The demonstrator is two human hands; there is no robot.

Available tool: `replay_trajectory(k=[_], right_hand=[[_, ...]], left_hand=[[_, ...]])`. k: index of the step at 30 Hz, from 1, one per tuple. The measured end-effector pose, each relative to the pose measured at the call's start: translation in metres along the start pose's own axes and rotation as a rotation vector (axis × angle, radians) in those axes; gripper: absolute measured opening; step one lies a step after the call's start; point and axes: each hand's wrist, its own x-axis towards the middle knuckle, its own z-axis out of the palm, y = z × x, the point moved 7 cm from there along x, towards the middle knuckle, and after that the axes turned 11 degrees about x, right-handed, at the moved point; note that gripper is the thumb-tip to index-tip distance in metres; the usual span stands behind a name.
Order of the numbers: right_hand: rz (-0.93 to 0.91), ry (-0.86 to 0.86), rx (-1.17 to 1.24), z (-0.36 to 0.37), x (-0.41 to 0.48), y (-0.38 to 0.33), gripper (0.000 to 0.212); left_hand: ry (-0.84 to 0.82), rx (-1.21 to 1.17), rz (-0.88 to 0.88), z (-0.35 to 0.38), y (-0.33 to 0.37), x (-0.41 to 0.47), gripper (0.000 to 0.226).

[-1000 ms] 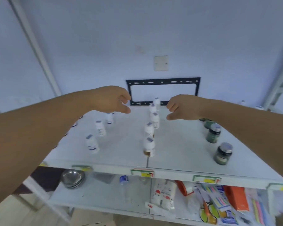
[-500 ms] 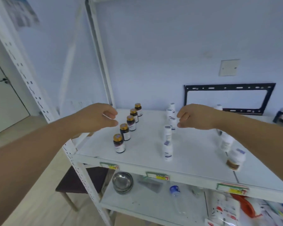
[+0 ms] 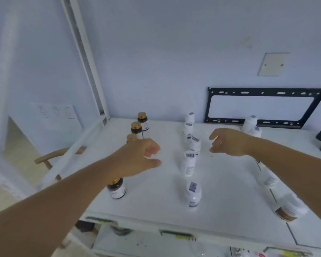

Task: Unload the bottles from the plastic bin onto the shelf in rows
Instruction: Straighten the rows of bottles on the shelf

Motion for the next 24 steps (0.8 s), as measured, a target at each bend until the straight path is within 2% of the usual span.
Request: replay_trajectory(k=[5, 9, 12, 14, 16, 21, 24], right_hand=[[0.022, -0.013, 0.181, 0.027, 0.044, 0.018, 0.057], [0.013, -0.003, 0.124, 0.050, 0.066, 0.030, 0.076], [-0.042, 0.028, 0.103, 0.062, 0.075, 0.032, 0.059], [-0.058, 0.053, 0.086, 0.065, 0.081, 0.031, 0.043], [-0.068, 0.066, 0.073, 0.066, 0.084, 0.028, 0.036], [-0.058, 0.063, 0.046, 0.066, 0.089, 0.028, 0.038], [-0.045, 0.031, 0.058, 0.063, 0.088, 0.028, 0.047]], left_hand=[[-0.086, -0.041, 0.052, 0.061, 0.022, 0.058, 0.069], [-0.137, 0.009, 0.115, 0.091, 0.031, 0.087, 0.073], [-0.164, -0.032, 0.169, 0.107, 0.036, 0.100, 0.053], [-0.166, -0.065, 0.193, 0.113, 0.037, 0.104, 0.051], [-0.165, -0.088, 0.228, 0.115, 0.039, 0.107, 0.051], [-0.204, -0.090, 0.286, 0.115, 0.042, 0.116, 0.048], [-0.271, -0.060, 0.306, 0.111, 0.045, 0.119, 0.063]])
